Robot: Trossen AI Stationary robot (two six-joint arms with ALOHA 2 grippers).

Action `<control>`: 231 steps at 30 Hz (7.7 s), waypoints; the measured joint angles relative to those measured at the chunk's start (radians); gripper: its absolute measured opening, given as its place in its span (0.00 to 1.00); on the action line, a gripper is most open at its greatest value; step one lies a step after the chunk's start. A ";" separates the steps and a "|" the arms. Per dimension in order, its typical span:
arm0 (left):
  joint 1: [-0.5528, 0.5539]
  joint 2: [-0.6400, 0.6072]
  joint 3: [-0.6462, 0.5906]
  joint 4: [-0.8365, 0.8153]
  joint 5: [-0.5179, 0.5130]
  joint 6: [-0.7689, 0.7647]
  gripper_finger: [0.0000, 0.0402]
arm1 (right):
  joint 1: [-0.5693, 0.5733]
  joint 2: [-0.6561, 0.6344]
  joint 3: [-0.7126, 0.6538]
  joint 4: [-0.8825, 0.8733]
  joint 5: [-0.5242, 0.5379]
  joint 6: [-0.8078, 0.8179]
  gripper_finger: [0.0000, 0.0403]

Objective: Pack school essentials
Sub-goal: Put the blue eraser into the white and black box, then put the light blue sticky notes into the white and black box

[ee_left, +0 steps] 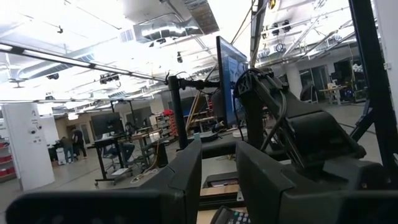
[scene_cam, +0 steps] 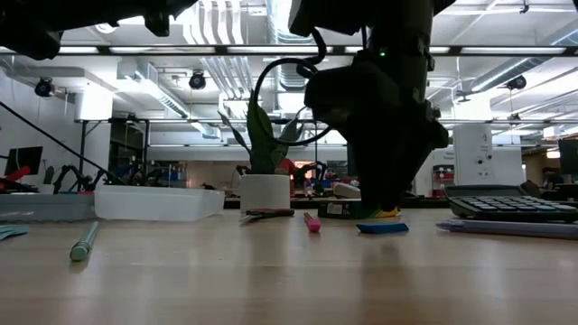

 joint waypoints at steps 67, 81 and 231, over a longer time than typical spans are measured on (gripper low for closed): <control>-0.006 -0.074 -0.020 -0.002 -0.031 -0.007 0.20 | -0.090 -0.055 0.004 0.585 0.222 -0.566 0.02; -0.008 -0.105 -0.032 -0.004 -0.031 -0.008 0.20 | -0.207 0.116 0.004 1.251 0.192 -0.942 0.02; -0.260 0.667 1.054 -2.216 0.415 -1.251 0.01 | -0.265 -1.142 -1.237 1.823 -0.118 -1.258 0.13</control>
